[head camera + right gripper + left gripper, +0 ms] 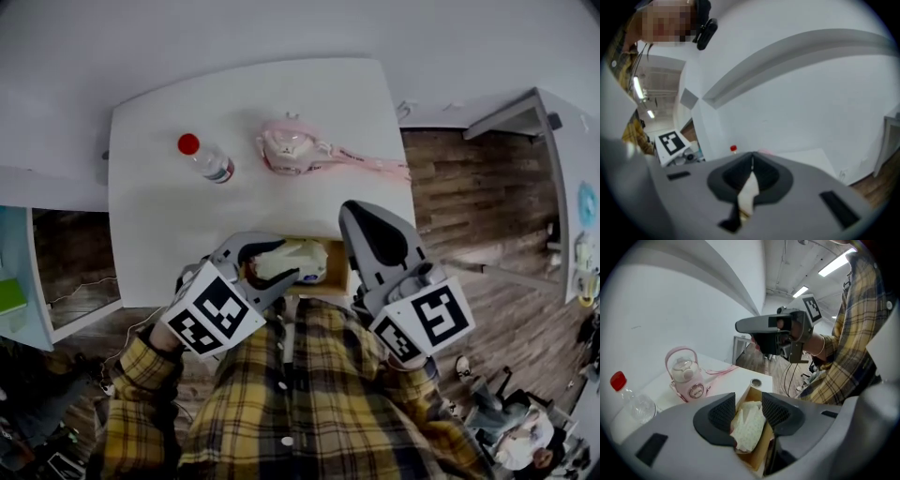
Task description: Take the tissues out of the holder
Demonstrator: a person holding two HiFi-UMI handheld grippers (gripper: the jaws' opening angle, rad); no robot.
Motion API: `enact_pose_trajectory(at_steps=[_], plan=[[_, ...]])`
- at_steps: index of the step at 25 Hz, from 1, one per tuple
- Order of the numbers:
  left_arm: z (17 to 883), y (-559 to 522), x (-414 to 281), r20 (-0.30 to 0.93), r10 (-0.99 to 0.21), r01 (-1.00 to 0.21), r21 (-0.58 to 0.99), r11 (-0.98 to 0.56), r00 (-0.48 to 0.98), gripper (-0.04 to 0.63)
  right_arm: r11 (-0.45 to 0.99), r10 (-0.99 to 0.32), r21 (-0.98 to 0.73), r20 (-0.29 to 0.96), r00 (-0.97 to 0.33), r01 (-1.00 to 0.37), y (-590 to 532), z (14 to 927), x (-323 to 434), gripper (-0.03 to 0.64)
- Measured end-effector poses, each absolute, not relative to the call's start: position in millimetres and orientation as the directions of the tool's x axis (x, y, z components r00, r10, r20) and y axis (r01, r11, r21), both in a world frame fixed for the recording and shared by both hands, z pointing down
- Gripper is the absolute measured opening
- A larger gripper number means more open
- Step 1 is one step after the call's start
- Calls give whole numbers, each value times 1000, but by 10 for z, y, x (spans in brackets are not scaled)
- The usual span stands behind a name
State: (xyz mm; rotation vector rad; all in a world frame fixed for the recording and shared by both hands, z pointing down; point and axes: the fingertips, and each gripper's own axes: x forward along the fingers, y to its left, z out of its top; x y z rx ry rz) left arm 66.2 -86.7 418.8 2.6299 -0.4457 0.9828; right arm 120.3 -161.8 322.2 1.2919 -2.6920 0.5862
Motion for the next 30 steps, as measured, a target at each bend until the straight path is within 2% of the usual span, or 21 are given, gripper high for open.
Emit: enact_pose_trajectory(at_steps=[10,19,30], plan=[[4927,-552,625,817,16,-276,213,-937,577,166,535,-739,-320,271,-617,-782,-1574,3342,1294,12],[5315,-447,620,910,67,-175,150,-973,410,166,506,-755,-342,269,-598,-792,-1572,3362,1407,12],[5660,-382,644,961,150,-135,184,-974,232,166,461,-780,-371,264,-567,-807,-1564,3389,1561,12]])
